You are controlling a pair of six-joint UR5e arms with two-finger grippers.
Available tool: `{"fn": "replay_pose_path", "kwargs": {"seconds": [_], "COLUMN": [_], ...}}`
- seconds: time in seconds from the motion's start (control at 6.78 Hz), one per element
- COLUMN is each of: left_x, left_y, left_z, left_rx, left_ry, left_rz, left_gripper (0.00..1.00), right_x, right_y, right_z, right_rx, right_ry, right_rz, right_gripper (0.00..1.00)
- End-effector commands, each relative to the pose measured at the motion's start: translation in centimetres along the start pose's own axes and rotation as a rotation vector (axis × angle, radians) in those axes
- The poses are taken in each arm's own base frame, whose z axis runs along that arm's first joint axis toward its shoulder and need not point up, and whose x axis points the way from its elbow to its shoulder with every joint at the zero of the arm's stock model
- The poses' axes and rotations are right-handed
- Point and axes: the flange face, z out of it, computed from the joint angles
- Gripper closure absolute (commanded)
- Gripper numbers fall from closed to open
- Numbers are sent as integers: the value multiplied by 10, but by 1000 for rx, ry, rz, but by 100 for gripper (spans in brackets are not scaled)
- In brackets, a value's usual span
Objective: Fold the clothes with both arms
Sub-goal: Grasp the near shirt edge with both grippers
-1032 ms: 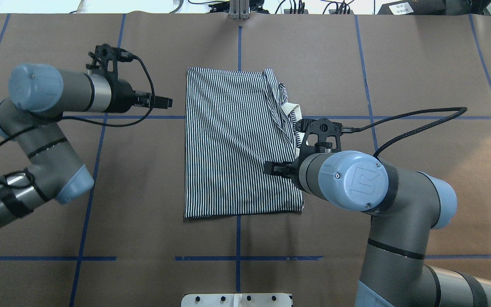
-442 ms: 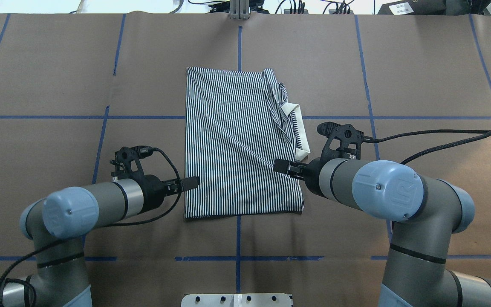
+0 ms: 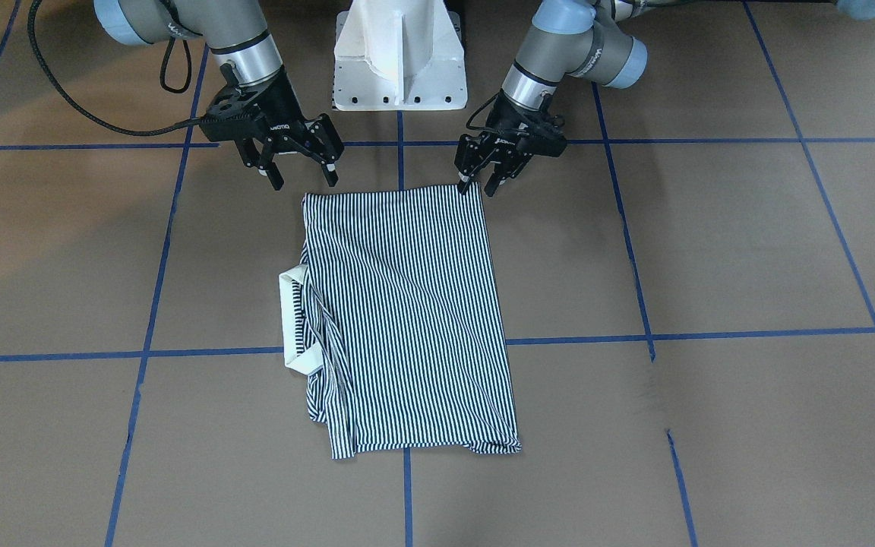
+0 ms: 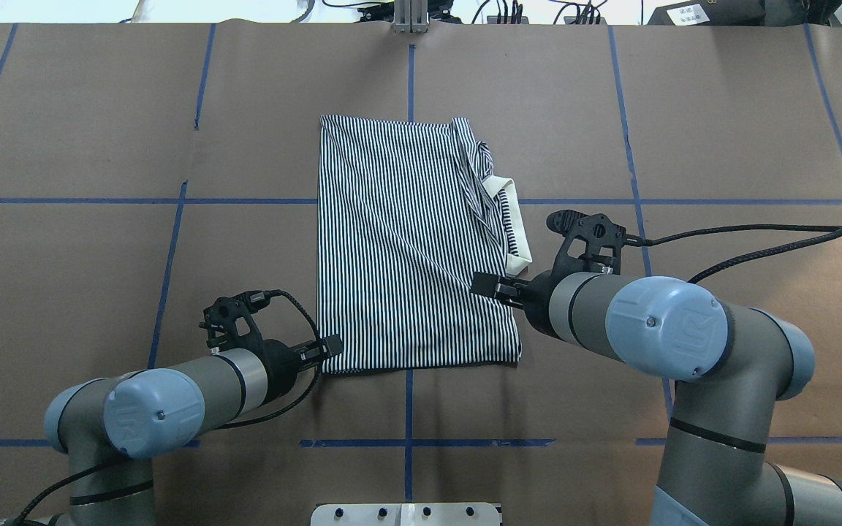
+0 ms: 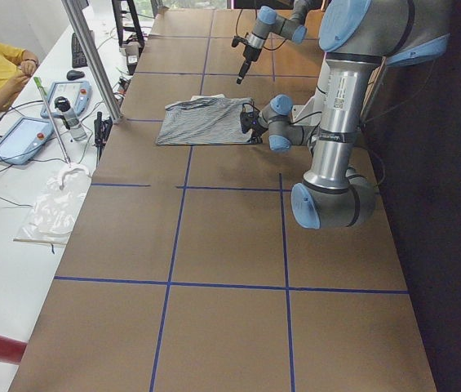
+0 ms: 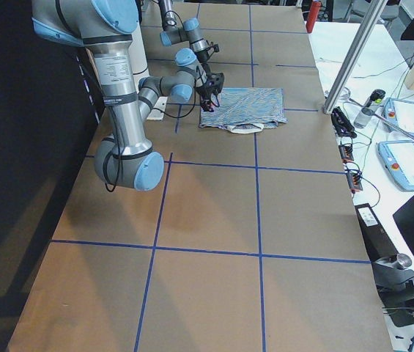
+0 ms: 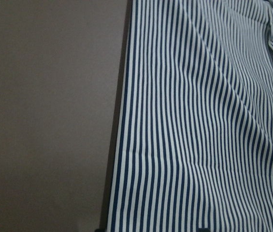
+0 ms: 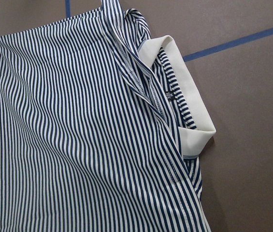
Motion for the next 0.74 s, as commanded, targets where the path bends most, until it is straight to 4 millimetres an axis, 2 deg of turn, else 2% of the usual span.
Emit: {"fn": "replay_pose_path", "kwargs": {"seconds": [0.0,0.59], "left_x": [-1,-1], "left_y": [11,15], "left_z": [4,6], "left_rx": [-13,-18], "left_ry": [-12,-14], "left_rz": [-15,-12], "left_gripper": [38,43], "right_x": [4,5], "right_y": [0,0], "right_z": [3,4], "right_rx": [3,3], "right_ry": [10,14], "right_rz": [7,9], "right_gripper": [0,0]}}
